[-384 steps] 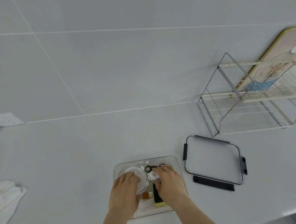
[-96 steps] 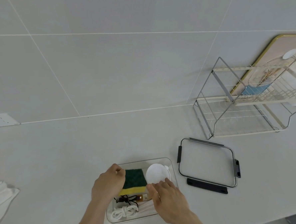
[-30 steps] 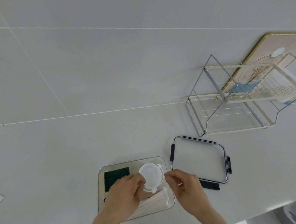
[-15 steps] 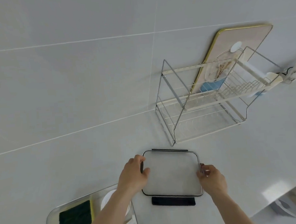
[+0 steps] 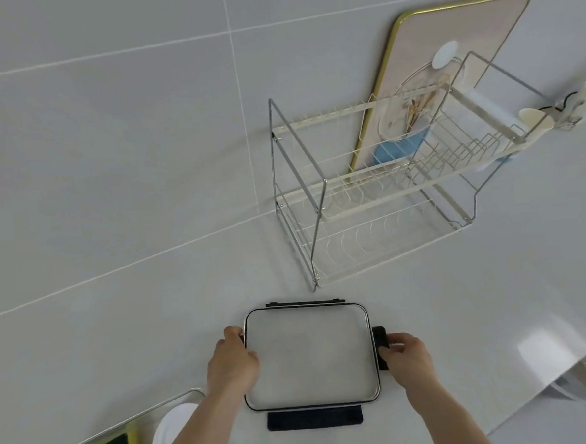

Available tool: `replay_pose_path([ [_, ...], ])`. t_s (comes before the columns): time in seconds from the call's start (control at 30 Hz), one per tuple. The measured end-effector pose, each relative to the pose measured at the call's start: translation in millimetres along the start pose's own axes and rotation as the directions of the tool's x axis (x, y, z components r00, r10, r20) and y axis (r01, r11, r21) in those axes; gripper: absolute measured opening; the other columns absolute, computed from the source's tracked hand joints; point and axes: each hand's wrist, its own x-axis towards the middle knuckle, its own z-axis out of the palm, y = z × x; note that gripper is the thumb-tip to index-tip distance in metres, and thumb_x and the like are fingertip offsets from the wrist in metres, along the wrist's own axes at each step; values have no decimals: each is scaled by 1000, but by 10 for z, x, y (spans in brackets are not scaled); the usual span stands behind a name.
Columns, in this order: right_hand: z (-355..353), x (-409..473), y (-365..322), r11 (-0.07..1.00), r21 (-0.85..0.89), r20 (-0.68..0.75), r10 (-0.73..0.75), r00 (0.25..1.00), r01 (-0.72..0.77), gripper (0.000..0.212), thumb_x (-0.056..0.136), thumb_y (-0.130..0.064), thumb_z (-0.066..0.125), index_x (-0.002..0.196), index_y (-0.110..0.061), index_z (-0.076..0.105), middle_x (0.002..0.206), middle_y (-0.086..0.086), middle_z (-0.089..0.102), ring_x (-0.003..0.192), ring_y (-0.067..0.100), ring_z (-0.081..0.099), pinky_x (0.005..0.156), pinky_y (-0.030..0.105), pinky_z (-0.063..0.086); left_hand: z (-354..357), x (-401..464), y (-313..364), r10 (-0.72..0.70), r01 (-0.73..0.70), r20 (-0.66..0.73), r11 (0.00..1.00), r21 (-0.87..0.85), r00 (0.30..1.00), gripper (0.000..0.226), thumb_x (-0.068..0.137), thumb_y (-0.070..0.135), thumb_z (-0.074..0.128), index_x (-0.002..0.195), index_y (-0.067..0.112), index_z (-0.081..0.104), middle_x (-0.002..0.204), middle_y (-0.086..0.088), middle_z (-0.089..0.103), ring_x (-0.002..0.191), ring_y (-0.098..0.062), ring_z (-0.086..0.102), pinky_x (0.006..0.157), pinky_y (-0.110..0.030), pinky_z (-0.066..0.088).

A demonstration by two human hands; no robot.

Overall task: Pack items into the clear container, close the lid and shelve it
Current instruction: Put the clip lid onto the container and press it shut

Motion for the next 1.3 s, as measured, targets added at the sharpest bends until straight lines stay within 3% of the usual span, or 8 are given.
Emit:
replay_pose_path([
  [0.13, -35, 54, 50, 1000, 4, 77, 8, 997, -8, 17, 84, -6, 60, 82, -18, 73, 79, 8, 73, 73, 26, 63, 70, 38, 52, -40, -28, 13, -26, 27, 15, 999, -45, 1000, 38, 88, 18, 53, 125, 20, 45, 105, -5, 62, 96, -27, 61, 78, -32, 46],
  [0.27, -97, 12, -9, 992, 123, 116, 12, 993, -27, 13, 90, -4, 60, 90, -10, 71, 82, 12, 70, 73, 26, 62, 63, 36, 50, -231, -150, 1, 29, -32, -17, 967, -254, 999, 30, 86, 23, 60, 115, 26, 50, 98, 2, 62, 88, -23, 62, 74, -33, 49],
  [0.5, -31, -408, -344, 959, 282, 319, -105, 942, 12, 15, 92, -10, 62, 89, -5, 76, 74, 10, 66, 66, 24, 50, 56, 32, 36, -1095, -480, -248, 121, -134, -65, 746, -652, 991, 11, 90, 14, 64, 99, 12, 70, 80, -6, 69, 69, -18, 62, 66, -31, 53],
  [0.73, 403, -1134, -1007, 910, 383, 459, -337, 822, 159, 17, 96, -11, 59, 93, -8, 76, 66, 5, 54, 57, 18, 32, 58, 31, 28, -1873, -752, -964, 6, -168, -207, 604, -779, 978, 18, 96, 8, 55, 104, 9, 70, 102, -8, 74, 83, -22, 66, 81, -36, 54],
  [0.83, 611, -1473, -1257, 869, 400, 414, -456, 788, 293, 19, 96, -10, 59, 86, -17, 74, 62, -3, 58, 59, 20, 41, 60, 33, 34, -2143, -871, -1273, 11, -239, -280, 557, -795, 960, 20, 96, 5, 53, 106, 13, 69, 105, -9, 73, 97, -27, 66, 91, -40, 52],
  [1.03, 1056, -1984, -1376, 785, 508, 367, -570, 735, 355, 19, 98, -1, 51, 105, -6, 68, 103, 19, 70, 95, 30, 72, 89, 40, 55, -2338, -1082, -1923, 55, -341, -370, 530, -776, 927, 25, 96, 10, 53, 103, 29, 68, 114, 2, 67, 113, -17, 55, 110, -42, 36],
  [1.17, 1280, -2205, -1203, 786, 565, 375, -517, 769, 253, 30, 93, 13, 41, 101, 4, 69, 105, 27, 68, 104, 37, 67, 98, 44, 52, -2235, -1222, -2372, 67, -309, -320, 505, -806, 945, 25, 95, 3, 53, 94, 23, 68, 116, -3, 64, 113, -24, 56, 104, -43, 43],
  [1.3, 1410, -2363, -993, 843, 521, 370, -362, 856, 131, 25, 93, -6, 51, 94, 6, 72, 101, 20, 75, 95, 34, 71, 93, 43, 53, -2004, -1334, -2781, 61, -221, -217, 449, -866, 974, 12, 87, -2, 63, 91, 8, 67, 109, -8, 70, 104, -31, 63, 96, -41, 51],
])
